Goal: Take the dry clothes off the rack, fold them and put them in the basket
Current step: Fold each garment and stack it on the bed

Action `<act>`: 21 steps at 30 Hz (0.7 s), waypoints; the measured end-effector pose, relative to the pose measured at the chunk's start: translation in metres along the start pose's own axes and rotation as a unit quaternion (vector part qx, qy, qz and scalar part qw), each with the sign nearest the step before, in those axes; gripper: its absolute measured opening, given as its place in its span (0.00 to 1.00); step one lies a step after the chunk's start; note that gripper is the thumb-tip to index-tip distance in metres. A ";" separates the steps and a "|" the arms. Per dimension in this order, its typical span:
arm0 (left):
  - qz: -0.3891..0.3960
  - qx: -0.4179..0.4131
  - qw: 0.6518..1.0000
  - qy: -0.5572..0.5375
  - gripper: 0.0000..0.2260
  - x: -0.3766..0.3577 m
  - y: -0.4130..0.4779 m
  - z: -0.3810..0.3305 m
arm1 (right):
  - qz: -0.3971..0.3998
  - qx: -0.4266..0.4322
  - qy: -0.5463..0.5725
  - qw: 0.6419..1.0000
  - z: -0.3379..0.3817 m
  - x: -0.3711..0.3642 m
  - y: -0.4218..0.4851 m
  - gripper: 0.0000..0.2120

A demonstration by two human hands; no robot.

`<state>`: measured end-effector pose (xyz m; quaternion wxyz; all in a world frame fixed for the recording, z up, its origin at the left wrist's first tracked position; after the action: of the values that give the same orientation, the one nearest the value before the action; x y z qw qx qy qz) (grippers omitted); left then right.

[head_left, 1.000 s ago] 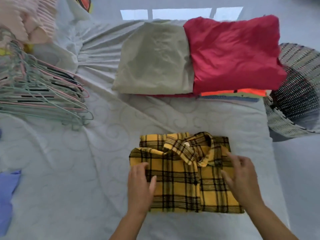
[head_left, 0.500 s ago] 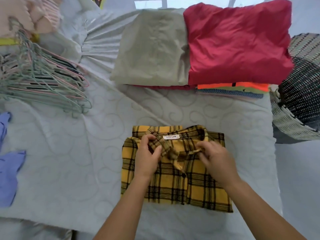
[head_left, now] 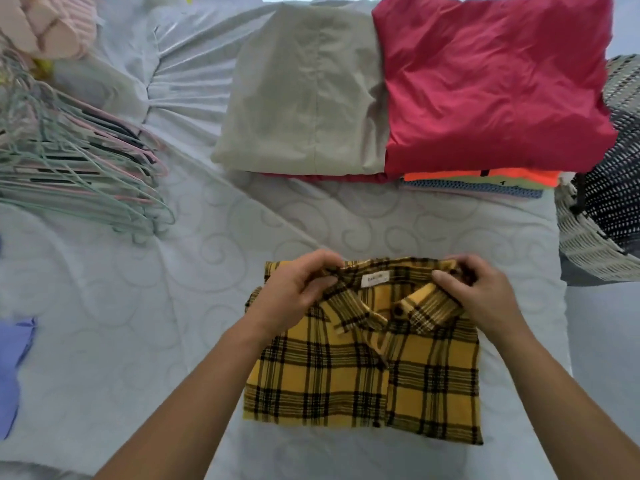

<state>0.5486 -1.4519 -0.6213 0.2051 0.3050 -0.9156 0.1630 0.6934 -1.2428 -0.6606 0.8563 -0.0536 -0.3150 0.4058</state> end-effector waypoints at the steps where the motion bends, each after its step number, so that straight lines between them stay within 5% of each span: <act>1: -0.006 -0.011 1.000 0.024 0.14 -0.004 0.011 0.004 | -0.040 0.010 0.011 0.999 -0.002 0.010 -0.002 0.10; 4: -0.059 0.054 0.977 0.199 0.27 -0.009 0.034 0.029 | -0.060 0.015 -0.064 0.996 -0.015 0.005 -0.011 0.32; 6: -0.123 0.050 0.957 0.260 0.29 -0.011 0.024 0.030 | -0.055 0.054 -0.177 0.981 -0.020 -0.011 -0.021 0.37; 10: 0.101 0.021 0.909 0.404 0.28 -0.068 -0.019 0.057 | 0.008 0.101 -0.313 0.944 -0.047 -0.055 -0.039 0.33; 12: 0.129 0.026 0.911 0.391 0.29 -0.069 -0.025 0.070 | -0.011 0.088 -0.279 0.956 -0.047 -0.057 -0.039 0.35; 15: -0.062 -0.022 0.953 0.296 0.31 -0.024 -0.015 0.044 | -0.125 -0.042 -0.090 0.987 -0.046 -0.019 -0.033 0.40; 17: -0.205 0.129 0.947 0.212 0.31 0.021 -0.037 0.069 | -0.168 -0.153 0.040 0.973 -0.069 0.003 -0.047 0.40; 19: -0.194 0.358 0.909 0.090 0.31 0.032 -0.072 0.116 | -0.117 -0.263 0.105 0.952 -0.091 -0.002 -0.066 0.34; 21: -0.148 0.439 0.886 -0.010 0.24 0.024 -0.092 0.137 | -0.071 -0.314 0.094 0.942 -0.102 -0.007 -0.082 0.33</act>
<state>0.5508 -1.5919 -0.7120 0.0625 0.4973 -0.6966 0.5133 0.8037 -1.2856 -0.7173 0.8484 -0.3350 -0.3477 0.2170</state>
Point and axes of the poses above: each hand's wrist, its own y-axis towards the middle knuckle, its own x-axis out of the back of the hand, z = x × y, the point moved 8 cm from there along y, towards the middle knuckle, and after that the axes turned 4 degrees about -z, right-handed, at the moved point
